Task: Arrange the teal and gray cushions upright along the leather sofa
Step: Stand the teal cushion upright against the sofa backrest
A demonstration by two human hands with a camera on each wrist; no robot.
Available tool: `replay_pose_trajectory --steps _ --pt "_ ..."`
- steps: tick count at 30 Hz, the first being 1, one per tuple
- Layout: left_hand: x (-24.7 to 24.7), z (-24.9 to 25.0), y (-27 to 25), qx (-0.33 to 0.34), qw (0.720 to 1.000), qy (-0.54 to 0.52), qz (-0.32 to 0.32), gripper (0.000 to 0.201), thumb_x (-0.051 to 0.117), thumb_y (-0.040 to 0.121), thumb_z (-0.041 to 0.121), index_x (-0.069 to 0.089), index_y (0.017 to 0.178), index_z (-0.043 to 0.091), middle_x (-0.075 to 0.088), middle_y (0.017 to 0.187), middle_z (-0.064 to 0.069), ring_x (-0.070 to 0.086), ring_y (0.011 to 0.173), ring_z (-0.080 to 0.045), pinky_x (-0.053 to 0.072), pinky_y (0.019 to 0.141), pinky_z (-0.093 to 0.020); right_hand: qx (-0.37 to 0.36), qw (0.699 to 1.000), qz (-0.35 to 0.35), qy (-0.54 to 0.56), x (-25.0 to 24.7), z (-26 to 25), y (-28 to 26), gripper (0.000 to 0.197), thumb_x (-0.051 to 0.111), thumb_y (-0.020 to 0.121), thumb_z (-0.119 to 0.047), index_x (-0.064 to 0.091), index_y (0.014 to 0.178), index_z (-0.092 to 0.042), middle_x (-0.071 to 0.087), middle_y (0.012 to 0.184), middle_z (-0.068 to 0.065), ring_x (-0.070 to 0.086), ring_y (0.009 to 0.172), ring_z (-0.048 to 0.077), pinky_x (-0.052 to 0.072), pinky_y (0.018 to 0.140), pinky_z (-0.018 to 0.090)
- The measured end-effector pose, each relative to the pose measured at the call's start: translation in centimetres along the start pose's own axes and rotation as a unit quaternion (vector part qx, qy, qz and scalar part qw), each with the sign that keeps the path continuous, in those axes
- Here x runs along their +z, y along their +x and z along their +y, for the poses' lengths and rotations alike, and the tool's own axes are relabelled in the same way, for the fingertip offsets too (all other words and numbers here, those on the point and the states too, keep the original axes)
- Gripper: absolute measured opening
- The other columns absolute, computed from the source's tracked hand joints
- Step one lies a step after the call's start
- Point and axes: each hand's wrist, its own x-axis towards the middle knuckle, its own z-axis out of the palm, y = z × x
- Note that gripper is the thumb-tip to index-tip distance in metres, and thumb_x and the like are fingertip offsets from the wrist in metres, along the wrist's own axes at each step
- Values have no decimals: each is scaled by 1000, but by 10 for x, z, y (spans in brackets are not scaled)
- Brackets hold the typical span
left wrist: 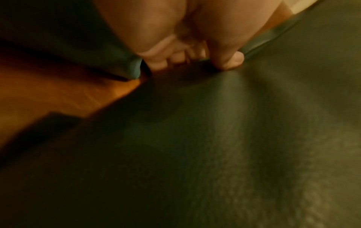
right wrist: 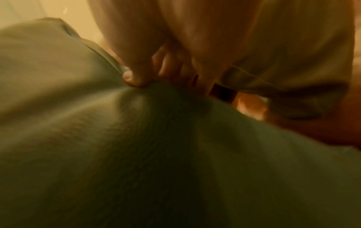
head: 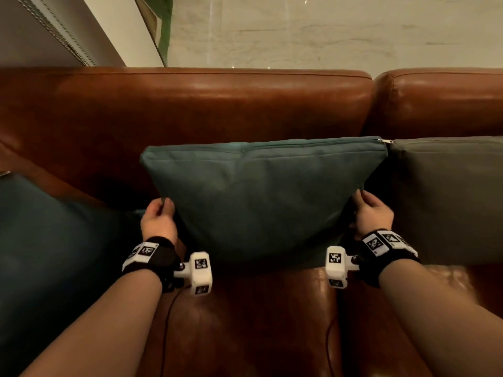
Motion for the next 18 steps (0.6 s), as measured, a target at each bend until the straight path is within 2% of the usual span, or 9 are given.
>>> replay_pose_trajectory --steps 3,6,7,9,11,13,14,16,18 --pt "8 6 9 19 999 13 50 29 59 93 22 64 120 10 65 107 -2 61 104 -18 47 94 -27 -46 997 52 14 2 -4 2 36 71 88 -29 69 120 -12 73 106 7 65 92 19 53 88 38" --pt "11 6 7 26 999 16 22 29 55 97 22 61 124 13 61 109 3 57 104 -12 43 90 -20 -50 998 24 18 -1 -4 -2 33 64 94 -24 67 124 -9 69 107 2 64 100 14 53 84 19" --pt "10 2 4 10 1000 8 0 24 51 98 24 62 119 19 63 109 4 58 101 -12 44 87 -18 -26 999 1 19 -3 2 -2 31 59 97 -24 66 125 -12 69 111 3 64 104 15 53 86 20" --pt "2 -16 2 -45 998 -24 -36 19 47 99 31 65 108 31 65 113 1 60 104 -15 47 95 -25 35 997 -58 38 -9 17 -2 30 51 101 -23 63 128 -19 68 122 9 62 112 24 51 99 37" --pt "-6 -36 -4 -102 992 -48 -54 26 47 98 33 63 118 30 64 120 -2 58 117 -23 43 106 -38 88 990 -105 41 -12 33 -4 34 53 99 -20 60 132 -20 65 127 14 61 116 31 46 105 48" --pt "-8 -46 -10 -122 989 -58 -64 29 45 100 28 58 127 26 64 121 -3 58 118 -25 43 105 -41 98 988 -118 23 -10 44 -8 34 59 96 -19 62 130 -20 67 124 13 63 115 31 47 104 46" --pt "-6 -45 -13 -112 990 -62 -59 25 48 99 25 62 120 28 67 116 -1 61 112 -24 46 101 -41 85 992 -95 -6 -9 46 -9 33 63 94 -20 66 126 -20 69 122 11 65 112 28 48 103 45" --pt "-2 -45 -7 -92 994 -58 -17 16 55 95 16 67 98 25 73 92 6 66 94 -18 50 92 -38 65 997 -17 -49 -10 43 -7 30 70 88 -27 71 118 -21 72 115 7 66 107 25 49 102 44" --pt "3 -35 0 -76 995 -70 17 13 60 90 10 66 89 22 68 84 1 62 85 -18 50 89 -40 50 998 31 -35 -10 34 -5 29 71 87 -31 72 115 -22 73 111 5 67 103 26 51 94 43"
